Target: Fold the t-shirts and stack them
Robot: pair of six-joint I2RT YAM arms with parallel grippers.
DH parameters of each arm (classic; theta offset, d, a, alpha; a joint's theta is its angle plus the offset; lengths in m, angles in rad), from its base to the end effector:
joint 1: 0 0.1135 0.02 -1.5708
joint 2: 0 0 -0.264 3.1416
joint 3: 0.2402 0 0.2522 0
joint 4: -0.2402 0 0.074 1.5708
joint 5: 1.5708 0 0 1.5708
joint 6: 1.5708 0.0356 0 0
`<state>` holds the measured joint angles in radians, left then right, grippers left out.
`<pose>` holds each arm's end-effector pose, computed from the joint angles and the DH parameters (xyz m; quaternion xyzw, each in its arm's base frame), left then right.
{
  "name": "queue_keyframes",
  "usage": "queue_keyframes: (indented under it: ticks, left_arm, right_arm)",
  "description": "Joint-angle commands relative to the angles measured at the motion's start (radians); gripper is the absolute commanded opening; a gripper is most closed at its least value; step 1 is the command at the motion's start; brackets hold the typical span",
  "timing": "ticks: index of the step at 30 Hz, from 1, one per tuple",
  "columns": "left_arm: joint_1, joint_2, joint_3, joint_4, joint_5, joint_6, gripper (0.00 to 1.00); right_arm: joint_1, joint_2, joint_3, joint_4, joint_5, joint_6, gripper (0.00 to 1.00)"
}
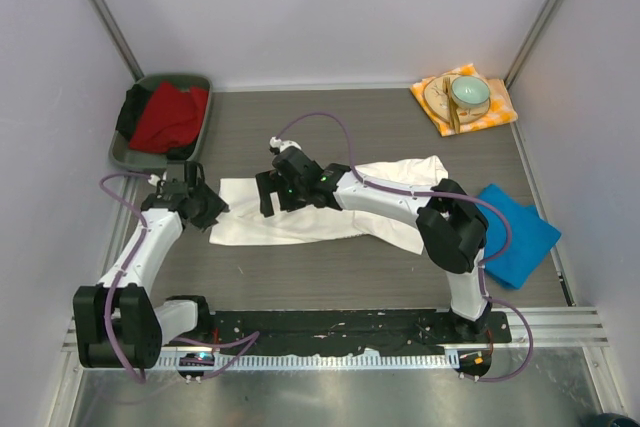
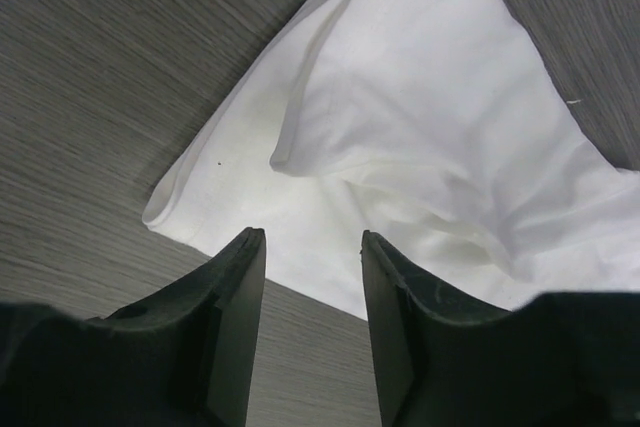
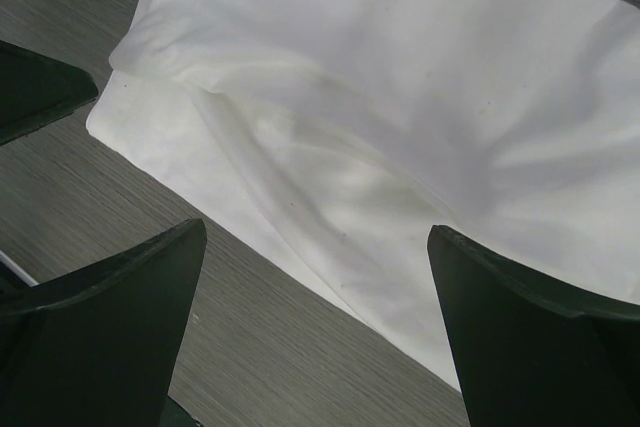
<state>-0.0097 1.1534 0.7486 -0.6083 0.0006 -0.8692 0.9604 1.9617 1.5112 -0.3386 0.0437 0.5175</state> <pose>0.2198 -0.0022 0.2205 -0.4005 0.8740 -0.1174 0.2490 0.2560 0.3633 0.2272 -0.1949 0.9036 0.2416 0.2951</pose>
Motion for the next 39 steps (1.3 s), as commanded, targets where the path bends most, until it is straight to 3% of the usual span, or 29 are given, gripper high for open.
queue_keyframes:
  ticks: [1,11,20,39]
  left_arm:
    - [0.007,0.015,-0.029,0.094,-0.045,-0.028,0.45]
    - [0.007,0.066,-0.058,0.131,-0.073,-0.077,0.45]
    - [0.007,0.101,-0.06,0.18,-0.146,-0.132,0.27]
    - [-0.004,0.147,-0.048,0.223,-0.151,-0.168,0.29]
  right_arm:
    - [0.004,-0.012,0.03,0.013,0.018,-0.019,1.0]
    - [0.0,-0.007,0.021,0.013,0.028,-0.039,1.0]
    - [-0.011,-0.02,0.003,0.019,0.016,-0.056,1.0]
    - [-0.026,-0.02,-0.025,0.029,-0.005,-0.063,1.0]
